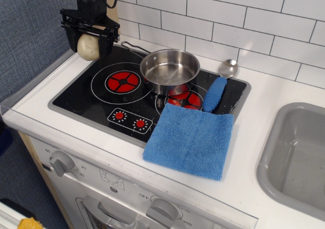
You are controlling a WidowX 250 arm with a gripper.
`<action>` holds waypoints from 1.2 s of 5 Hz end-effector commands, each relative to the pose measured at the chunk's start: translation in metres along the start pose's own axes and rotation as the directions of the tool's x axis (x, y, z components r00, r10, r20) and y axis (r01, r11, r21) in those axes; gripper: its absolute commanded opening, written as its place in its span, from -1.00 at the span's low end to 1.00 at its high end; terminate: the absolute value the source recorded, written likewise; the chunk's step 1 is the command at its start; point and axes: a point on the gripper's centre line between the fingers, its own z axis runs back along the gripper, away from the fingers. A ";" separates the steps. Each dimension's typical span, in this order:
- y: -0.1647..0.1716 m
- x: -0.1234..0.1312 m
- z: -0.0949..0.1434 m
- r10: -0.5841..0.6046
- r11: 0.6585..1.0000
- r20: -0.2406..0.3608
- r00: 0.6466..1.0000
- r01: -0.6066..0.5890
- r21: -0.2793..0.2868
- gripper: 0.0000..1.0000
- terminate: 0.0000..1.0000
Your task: Place the potato over the upper left corner of stove.
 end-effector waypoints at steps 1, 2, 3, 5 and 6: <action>-0.012 0.005 0.008 -0.066 0.996 0.089 0.994 0.071 -0.049 -1.00 -1.00; -0.018 0.005 0.006 -0.076 0.992 0.111 0.991 0.086 -0.089 -1.00 -1.00; -0.021 0.003 0.007 -0.076 0.990 0.121 0.990 0.089 -0.107 1.00 -1.00; -0.025 0.000 0.031 -0.099 0.992 0.145 0.984 0.109 -0.067 1.00 -1.00; -0.029 -0.008 0.065 -0.120 0.992 0.188 0.975 0.125 -0.016 1.00 -1.00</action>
